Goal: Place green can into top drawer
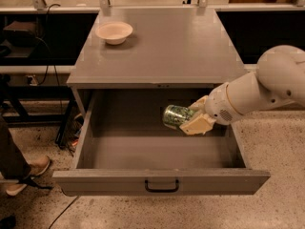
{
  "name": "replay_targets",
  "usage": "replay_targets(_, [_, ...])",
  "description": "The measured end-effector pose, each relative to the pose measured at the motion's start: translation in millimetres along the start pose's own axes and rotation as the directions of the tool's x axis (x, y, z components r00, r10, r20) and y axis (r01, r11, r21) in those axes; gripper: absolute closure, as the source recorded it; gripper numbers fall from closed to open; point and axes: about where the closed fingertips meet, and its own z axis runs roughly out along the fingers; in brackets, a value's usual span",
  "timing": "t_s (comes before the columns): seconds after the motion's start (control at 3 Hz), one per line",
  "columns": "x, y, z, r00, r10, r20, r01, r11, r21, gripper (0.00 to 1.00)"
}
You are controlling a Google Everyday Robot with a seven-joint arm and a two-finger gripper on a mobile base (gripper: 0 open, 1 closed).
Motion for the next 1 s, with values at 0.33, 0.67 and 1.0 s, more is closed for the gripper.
replay_targets(0.33, [-1,-15,63,0.991,0.082,0.105,-0.085,0.996,0.025,1.0])
replay_targets(0.67, [-13,-42,109,0.97,0.132,0.204,-0.149,0.986,0.074,1.0])
replay_targets(1.0, [-11,-59,141,0.961,0.161,0.226,-0.189,0.9761,0.108,1.0])
